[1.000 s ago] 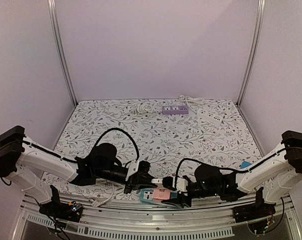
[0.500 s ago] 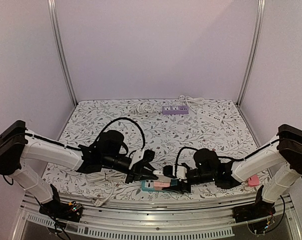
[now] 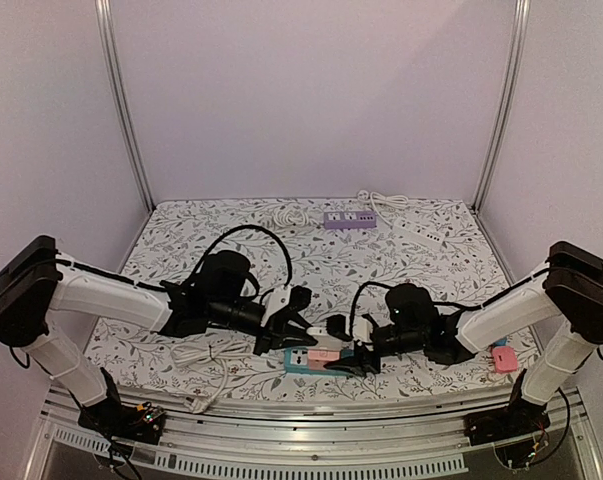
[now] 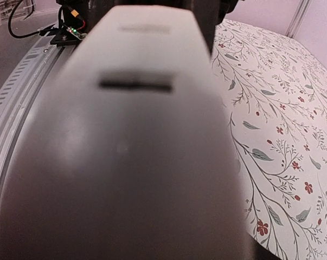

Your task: Insert the plug

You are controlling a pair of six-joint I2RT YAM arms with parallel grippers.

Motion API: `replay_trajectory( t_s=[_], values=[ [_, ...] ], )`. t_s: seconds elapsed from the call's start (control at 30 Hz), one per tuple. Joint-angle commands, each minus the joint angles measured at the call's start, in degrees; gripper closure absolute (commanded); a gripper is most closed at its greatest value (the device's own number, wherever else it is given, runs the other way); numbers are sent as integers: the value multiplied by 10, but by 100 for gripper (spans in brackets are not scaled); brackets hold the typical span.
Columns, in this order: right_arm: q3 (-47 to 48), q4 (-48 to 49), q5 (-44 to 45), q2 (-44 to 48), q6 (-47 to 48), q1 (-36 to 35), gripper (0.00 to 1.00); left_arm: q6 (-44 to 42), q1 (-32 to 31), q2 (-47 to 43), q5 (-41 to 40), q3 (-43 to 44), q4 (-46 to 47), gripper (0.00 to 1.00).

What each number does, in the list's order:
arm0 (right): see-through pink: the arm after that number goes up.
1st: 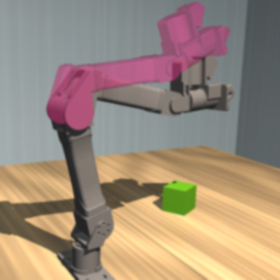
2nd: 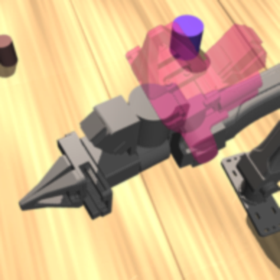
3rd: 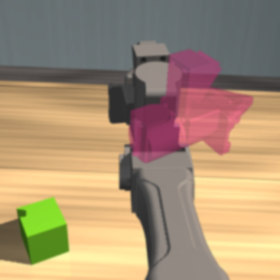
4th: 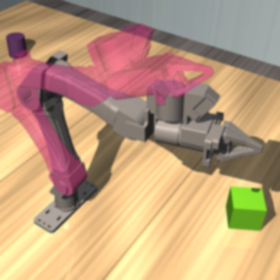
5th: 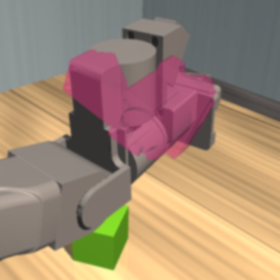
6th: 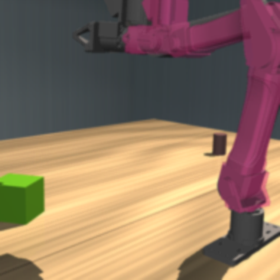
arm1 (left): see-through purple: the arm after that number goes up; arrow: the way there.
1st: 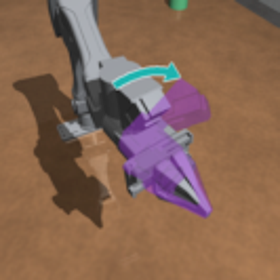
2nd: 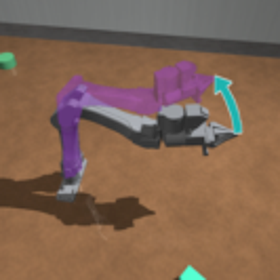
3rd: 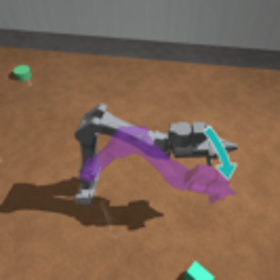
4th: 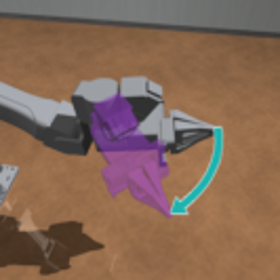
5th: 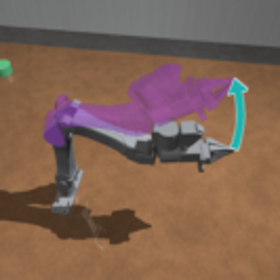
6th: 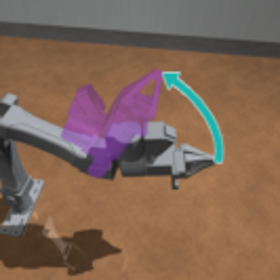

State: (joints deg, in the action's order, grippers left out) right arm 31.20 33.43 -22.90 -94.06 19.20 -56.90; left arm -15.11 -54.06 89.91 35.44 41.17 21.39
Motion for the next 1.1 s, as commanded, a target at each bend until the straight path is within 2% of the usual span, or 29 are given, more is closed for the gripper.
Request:
replay_trajectory(
  t_s=[0.0, 0.5, 1.07],
  values=[
    [16, -9, -34, -11, 2, -8, 90, -30, 28, 24, -70, 15, -25, 100],
    [16, -14, -54, -16, -9, 3, 90, -70, 40, 20, -61, 49, -30, 100],
    [18, -34, -30, 39, -23, 4, 31, -77, 57, 51, 13, 51, -45, 100]
  ],
)
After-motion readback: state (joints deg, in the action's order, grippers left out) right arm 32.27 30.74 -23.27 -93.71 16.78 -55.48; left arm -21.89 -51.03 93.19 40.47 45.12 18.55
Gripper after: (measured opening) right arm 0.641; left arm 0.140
